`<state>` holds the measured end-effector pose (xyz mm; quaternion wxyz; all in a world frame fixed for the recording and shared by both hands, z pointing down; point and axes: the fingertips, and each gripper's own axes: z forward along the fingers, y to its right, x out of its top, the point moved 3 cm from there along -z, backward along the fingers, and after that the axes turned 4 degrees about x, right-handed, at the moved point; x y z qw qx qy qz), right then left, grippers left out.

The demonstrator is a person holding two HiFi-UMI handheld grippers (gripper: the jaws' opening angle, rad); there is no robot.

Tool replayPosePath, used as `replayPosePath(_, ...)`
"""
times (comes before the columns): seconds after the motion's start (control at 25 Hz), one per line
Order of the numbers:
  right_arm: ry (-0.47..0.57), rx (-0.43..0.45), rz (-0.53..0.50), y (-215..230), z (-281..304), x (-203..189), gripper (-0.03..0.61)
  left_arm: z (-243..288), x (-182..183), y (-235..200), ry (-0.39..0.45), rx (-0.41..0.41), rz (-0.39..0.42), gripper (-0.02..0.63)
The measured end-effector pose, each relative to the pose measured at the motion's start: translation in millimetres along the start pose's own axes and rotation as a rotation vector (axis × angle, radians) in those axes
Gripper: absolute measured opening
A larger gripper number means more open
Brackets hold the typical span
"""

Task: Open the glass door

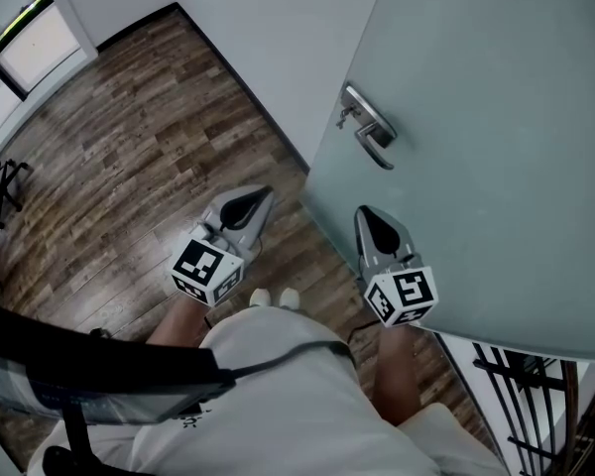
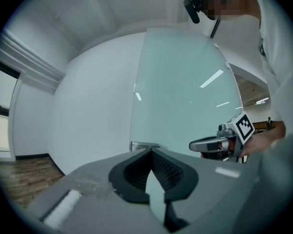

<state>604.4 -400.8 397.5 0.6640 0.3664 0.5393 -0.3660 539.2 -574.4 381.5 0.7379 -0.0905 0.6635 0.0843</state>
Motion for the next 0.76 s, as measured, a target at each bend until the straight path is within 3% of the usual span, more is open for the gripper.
replayPosePath(0.76, -0.039, -0.042, -0.074, -8, -7, 3, 0.008, -17, -8, 4, 0.002, -0.017, -0.016, 0.003)
